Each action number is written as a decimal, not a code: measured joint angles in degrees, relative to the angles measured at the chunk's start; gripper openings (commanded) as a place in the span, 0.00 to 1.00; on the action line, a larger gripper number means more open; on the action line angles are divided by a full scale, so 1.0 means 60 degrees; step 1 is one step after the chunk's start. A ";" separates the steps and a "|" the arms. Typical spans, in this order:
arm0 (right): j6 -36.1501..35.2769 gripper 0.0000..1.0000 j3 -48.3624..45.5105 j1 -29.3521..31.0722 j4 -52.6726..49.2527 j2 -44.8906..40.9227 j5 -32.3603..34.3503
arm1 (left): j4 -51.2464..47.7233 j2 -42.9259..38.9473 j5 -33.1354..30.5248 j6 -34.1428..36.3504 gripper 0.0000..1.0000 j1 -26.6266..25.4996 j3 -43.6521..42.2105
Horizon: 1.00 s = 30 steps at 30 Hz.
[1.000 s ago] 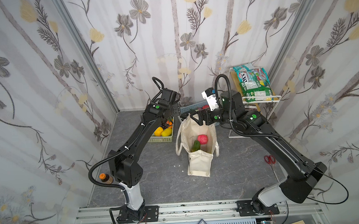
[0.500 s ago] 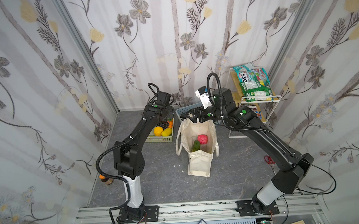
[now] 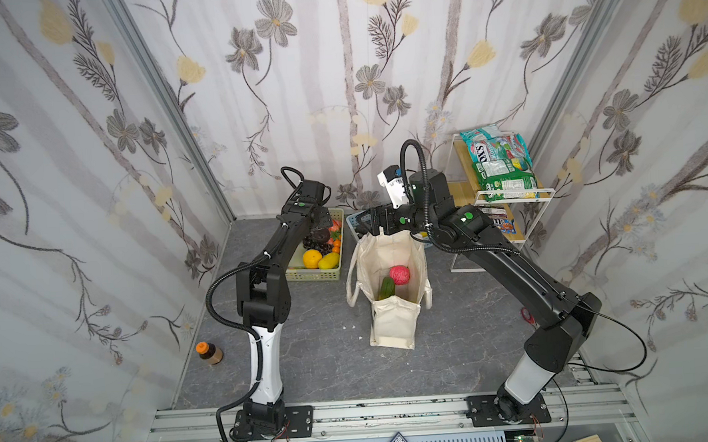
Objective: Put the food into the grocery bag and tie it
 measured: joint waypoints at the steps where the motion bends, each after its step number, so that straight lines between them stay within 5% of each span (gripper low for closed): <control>1: 0.0004 0.90 0.0000 0.0000 0.0040 0.0036 0.0004 | 0.0018 0.0095 -0.0076 0.0000 0.80 0.0051 0.0044; 30: 0.0087 0.90 0.0605 -0.0051 0.0313 0.0922 0.0004 | 0.0543 0.2189 -0.1195 -0.0645 0.81 0.0652 0.1446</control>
